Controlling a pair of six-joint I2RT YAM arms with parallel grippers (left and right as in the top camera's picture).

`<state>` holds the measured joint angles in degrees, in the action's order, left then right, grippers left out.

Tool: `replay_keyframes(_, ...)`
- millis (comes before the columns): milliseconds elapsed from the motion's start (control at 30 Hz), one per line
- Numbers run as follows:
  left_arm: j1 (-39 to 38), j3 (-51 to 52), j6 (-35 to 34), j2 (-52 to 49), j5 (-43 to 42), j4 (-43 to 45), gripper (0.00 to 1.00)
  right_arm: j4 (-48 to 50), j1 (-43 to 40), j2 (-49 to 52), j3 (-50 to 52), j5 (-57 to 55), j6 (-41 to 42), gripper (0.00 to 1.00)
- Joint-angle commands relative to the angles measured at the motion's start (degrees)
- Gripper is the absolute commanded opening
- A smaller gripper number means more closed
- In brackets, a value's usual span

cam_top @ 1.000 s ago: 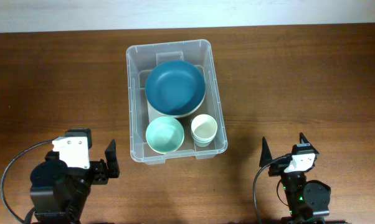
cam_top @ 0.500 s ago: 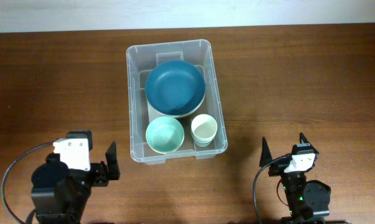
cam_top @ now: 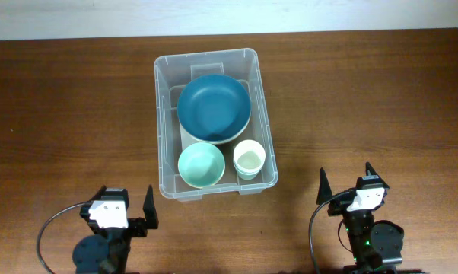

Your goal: Pack container

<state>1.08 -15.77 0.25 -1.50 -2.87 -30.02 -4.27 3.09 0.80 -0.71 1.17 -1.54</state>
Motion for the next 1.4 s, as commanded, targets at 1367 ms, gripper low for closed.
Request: replay_keyframes(1367,-1.79,15.28,5.03,1.16,-0.79,25.73,1.0,-0.17,0.28,-0.48,0.39,0.33,0.04,0.99)
